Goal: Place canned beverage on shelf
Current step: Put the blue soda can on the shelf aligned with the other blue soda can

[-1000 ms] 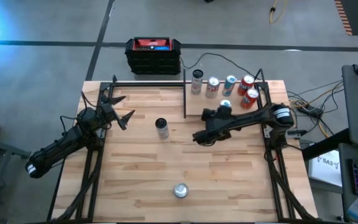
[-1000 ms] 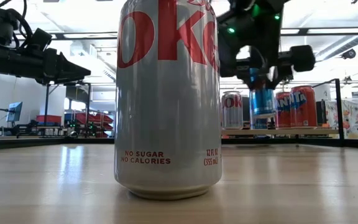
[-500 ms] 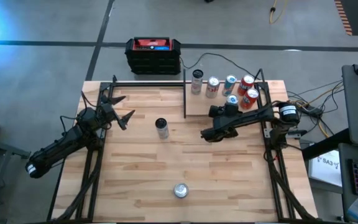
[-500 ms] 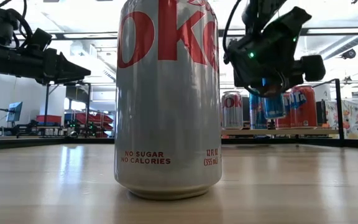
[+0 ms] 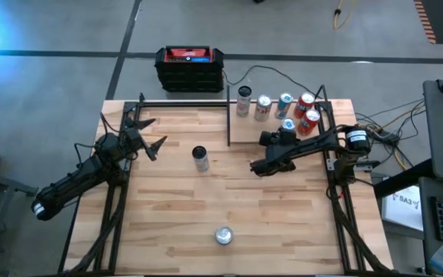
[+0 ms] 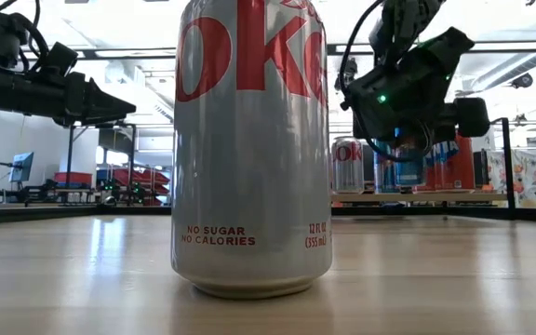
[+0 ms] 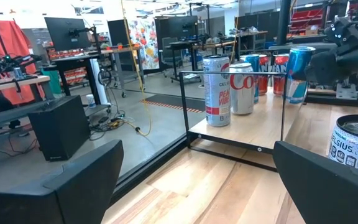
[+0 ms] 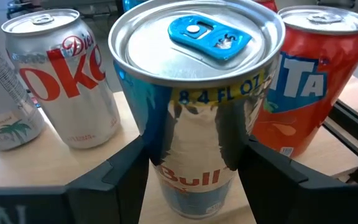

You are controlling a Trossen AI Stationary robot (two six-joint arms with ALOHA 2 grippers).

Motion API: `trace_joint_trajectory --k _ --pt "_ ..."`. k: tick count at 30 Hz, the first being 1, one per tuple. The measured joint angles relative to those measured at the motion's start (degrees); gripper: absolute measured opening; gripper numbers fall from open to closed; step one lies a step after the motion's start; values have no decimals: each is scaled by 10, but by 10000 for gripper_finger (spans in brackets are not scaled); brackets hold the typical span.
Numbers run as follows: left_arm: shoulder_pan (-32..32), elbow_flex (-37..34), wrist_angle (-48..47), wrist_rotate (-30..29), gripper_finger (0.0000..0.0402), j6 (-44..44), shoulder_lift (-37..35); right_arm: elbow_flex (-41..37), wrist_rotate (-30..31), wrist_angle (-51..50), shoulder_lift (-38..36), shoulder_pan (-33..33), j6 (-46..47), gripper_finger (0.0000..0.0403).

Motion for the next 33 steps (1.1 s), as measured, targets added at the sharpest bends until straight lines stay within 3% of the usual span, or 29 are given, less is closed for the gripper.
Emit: trace_joint_trajectory --k 26,33 --pt "0 0 0 0 398 0 0 -2 0 38 0 -21 -17 228" --pt "0 0 0 0 398 0 0 -2 0 61 0 -32 -59 228"
